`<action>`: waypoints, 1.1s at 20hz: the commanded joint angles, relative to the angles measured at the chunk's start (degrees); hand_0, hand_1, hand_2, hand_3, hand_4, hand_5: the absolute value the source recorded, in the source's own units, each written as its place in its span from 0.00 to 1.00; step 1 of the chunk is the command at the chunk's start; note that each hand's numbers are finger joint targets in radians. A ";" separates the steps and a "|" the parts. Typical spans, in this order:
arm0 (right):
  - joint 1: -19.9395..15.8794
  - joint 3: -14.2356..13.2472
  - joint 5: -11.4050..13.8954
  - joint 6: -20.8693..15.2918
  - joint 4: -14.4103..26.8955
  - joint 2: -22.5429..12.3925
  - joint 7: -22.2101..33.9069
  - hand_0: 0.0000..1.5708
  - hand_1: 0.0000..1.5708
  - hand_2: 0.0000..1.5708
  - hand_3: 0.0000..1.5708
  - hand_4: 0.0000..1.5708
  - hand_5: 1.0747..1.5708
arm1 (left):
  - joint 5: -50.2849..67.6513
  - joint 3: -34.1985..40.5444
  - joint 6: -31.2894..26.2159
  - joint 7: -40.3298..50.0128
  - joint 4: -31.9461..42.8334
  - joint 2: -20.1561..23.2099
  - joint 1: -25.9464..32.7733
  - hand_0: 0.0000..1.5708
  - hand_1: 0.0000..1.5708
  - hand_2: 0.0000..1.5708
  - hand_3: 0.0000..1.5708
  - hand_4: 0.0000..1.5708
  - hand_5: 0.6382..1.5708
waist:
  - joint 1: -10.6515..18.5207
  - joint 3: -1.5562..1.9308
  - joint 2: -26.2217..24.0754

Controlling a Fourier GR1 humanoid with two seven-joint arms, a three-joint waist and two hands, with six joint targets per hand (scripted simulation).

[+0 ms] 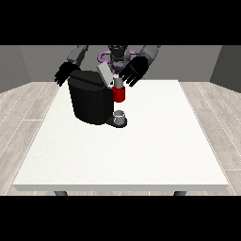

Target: Insert the coffee pod into the coffee machine and close the lid

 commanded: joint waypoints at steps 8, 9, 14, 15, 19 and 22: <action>1.44 0.39 -0.25 0.10 -1.35 0.50 -0.27 0.00 0.00 0.00 0.00 0.31 1.00 | -1.42 -0.66 1.71 -1.65 0.67 -1.68 0.84 0.76 0.76 0.81 0.76 0.32 1.00 | -0.49 -0.01 0.40; 0.31 -1.13 -0.95 0.35 -1.99 -0.92 0.02 0.00 0.00 0.00 0.00 0.32 1.00 | -0.37 0.63 -1.17 -2.28 1.28 1.25 -0.16 0.76 0.76 0.81 0.76 0.33 1.00 | -0.06 -0.01 0.30; -0.70 -1.22 -0.60 -0.34 -0.89 -0.50 -0.82 0.00 0.00 0.00 0.00 0.29 1.00 | -1.53 0.07 -0.75 -0.91 1.23 0.92 -1.60 0.75 0.75 0.79 0.76 0.31 1.00 | 0.41 0.00 1.58; 1.45 -1.31 -1.91 1.65 0.33 -0.44 -1.99 0.00 0.00 0.00 0.00 0.28 1.00 | -1.97 -0.69 0.87 1.19 0.88 -2.16 -0.40 0.75 0.75 0.80 0.75 0.31 1.00 | 0.09 0.01 0.29; 1.06 -1.34 -1.08 -0.04 -0.76 -0.29 -0.95 0.00 0.00 0.00 0.00 0.28 1.00 | -1.72 -0.22 -0.04 -1.35 2.01 -1.01 0.62 0.80 0.80 0.82 0.75 0.31 1.00 | 0.37 -0.01 1.54; 0.96 -0.75 -0.93 0.95 0.35 -0.29 -2.13 0.00 0.00 0.00 0.00 0.28 1.00 | -1.53 0.30 -0.85 1.38 2.07 -1.18 -1.65 0.78 0.78 0.81 0.74 0.31 1.00 | 0.01 0.00 1.39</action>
